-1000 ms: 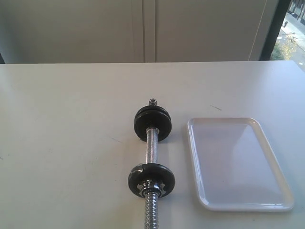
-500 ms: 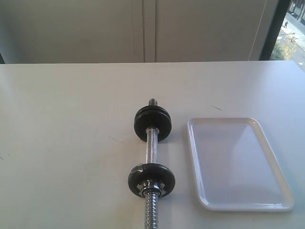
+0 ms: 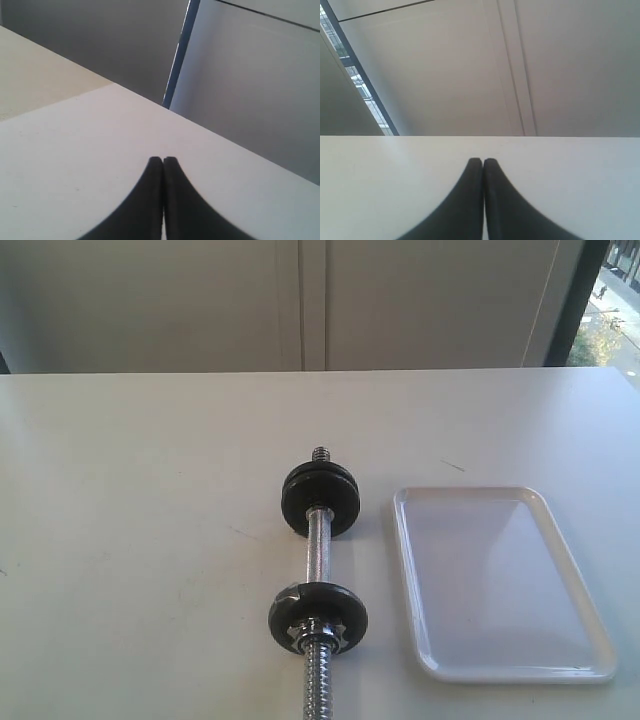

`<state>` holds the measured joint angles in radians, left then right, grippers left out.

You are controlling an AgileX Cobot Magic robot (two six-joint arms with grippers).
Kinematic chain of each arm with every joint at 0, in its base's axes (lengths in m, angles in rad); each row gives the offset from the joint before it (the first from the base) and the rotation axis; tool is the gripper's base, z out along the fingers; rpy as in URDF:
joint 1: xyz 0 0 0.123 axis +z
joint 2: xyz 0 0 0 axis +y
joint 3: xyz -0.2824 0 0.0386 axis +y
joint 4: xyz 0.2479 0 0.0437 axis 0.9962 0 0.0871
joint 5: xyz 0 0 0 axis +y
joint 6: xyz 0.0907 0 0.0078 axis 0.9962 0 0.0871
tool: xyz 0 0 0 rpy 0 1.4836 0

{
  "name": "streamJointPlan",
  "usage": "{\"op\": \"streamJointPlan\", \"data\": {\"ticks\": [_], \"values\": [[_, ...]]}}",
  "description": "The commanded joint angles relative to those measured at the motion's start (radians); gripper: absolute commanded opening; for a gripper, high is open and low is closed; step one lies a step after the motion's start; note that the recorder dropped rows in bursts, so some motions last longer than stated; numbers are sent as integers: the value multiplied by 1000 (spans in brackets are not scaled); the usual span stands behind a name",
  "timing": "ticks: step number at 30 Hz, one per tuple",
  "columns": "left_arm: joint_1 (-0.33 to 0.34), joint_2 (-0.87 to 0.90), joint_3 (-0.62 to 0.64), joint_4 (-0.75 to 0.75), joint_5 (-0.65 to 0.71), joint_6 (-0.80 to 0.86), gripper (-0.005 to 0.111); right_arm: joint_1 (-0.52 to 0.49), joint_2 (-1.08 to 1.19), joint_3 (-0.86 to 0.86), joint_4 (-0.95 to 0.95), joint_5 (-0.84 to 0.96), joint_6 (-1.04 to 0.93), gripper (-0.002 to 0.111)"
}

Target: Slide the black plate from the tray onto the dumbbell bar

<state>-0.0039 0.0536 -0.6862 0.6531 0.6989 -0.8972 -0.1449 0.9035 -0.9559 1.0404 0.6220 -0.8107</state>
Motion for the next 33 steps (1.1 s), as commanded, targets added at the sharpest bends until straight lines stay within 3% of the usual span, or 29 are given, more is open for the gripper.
{"op": "streamJointPlan", "data": {"ticks": [1,4,9,15,22,27,30,33], "values": [[4,-54,62,10,0,4,0,-5,-2,0,1,-2,4,0],[4,-54,94,-20,18,-3,0,-5,-6,0,1,-2,4,0],[4,-54,168,-134,-68,-44,0,-5,-6,0,1,-2,4,0],[2,-54,207,-447,-103,-190,0,-5,-6,0,1,-2,4,0],[2,-54,252,-725,-176,-222,0,-5,-6,0,1,-1,4,0],[2,-54,384,-746,-437,-56,0,-5,-6,0,1,-1,4,0],[2,-54,483,-746,-646,140,0,-5,-6,0,1,-4,4,0],[2,-54,588,-746,-770,351,0,-5,-6,0,1,-6,4,0]]}}
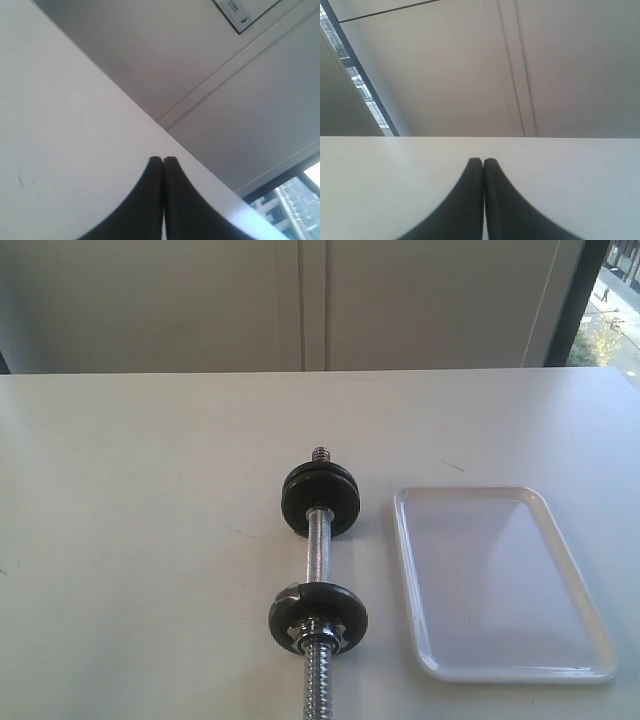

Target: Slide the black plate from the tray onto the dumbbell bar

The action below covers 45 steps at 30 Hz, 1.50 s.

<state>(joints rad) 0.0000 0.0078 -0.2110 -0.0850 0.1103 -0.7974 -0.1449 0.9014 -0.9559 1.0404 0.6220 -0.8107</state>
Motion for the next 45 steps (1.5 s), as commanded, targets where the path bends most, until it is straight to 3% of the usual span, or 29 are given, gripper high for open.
{"op": "streamJointPlan", "data": {"ticks": [1,5,12,45], "values": [[-2,-8,143,-8,-200,314,0,-5,-4,0,-1,-5,4,0],[-2,-8,211,-8,-215,479,0,-5,-4,0,-1,-5,4,0],[-2,-8,211,-8,131,896,0,-5,-4,0,0,-8,4,0],[0,-8,211,-12,94,955,0,-5,-4,0,0,-10,4,0]]}}
